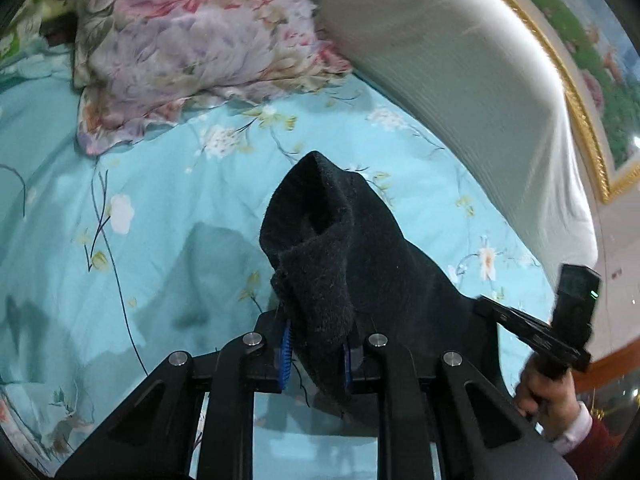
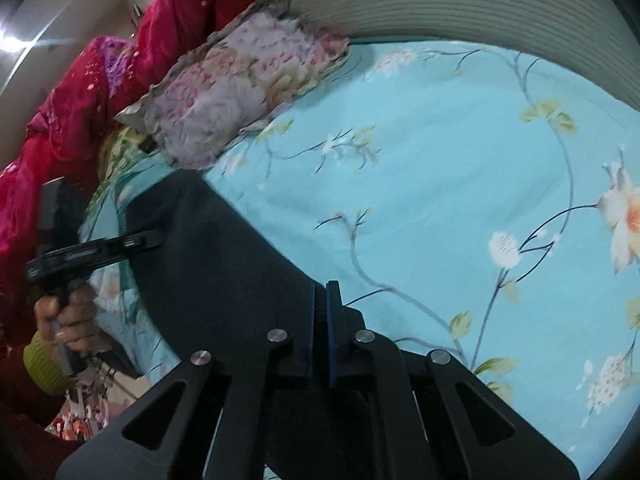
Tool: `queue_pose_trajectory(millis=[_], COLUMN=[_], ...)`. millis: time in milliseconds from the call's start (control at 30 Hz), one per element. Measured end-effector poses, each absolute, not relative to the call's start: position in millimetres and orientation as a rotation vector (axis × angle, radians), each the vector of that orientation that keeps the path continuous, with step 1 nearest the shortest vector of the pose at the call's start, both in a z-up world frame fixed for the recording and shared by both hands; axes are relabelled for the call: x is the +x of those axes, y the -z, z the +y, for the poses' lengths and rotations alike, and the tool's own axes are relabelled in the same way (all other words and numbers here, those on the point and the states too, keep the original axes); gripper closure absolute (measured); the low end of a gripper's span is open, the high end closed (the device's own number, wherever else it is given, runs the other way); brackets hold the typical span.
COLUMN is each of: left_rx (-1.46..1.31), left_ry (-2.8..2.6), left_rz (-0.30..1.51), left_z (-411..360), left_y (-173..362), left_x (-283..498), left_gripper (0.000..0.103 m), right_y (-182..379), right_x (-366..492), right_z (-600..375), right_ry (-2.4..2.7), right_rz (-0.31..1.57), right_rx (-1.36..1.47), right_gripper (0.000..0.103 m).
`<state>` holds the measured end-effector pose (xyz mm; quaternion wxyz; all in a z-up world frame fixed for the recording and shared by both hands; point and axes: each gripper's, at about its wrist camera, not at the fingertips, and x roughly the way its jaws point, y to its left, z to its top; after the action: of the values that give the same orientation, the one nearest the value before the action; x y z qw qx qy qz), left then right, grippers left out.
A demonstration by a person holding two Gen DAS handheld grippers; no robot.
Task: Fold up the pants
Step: 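Open both grippers, release the pants and withdraw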
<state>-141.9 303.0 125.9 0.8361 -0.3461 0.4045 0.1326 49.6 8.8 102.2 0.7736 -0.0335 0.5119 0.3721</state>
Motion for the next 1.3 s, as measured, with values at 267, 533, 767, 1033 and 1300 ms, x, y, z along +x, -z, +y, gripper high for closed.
queue_pose_trajectory(millis=[267, 533, 767, 1033, 1300], left_rx=[-0.584, -0.371, -0.227, -0.168, -0.168], left_ry=[-0.318, -0.378, -0.494, -0.572, -0.494], left_rz=[0.935, 1.025, 1.054, 0.993, 0.962], left_z=[310.8, 305.1, 291.5, 277.6, 255.6], left_y=[-90.9, -56.3, -55.8, -89.8, -111.4], left_x=[-119.7, -91.8, -91.2, -110.5, -113.3], left_gripper=[0.086, 0.082, 0.061, 0.045, 0.035], right_y=[-68.1, -46.4, -33.8, -68.6, -105.2], right_x=[66.2, 67.1, 68.1, 52.6, 6.4], right_z=[25.8, 30.2, 29.3, 1.9, -47.5], right_ry=[-0.738, -0.68, -0.597, -0.516, -0.453], right_rz=[1.145, 1.133, 1.142, 1.11, 1.055], right_rx=[-0.137, -0.252, -0.269, -0.168, -0.038], right_gripper=[0.097, 0.098, 0.088, 0.065, 0.051])
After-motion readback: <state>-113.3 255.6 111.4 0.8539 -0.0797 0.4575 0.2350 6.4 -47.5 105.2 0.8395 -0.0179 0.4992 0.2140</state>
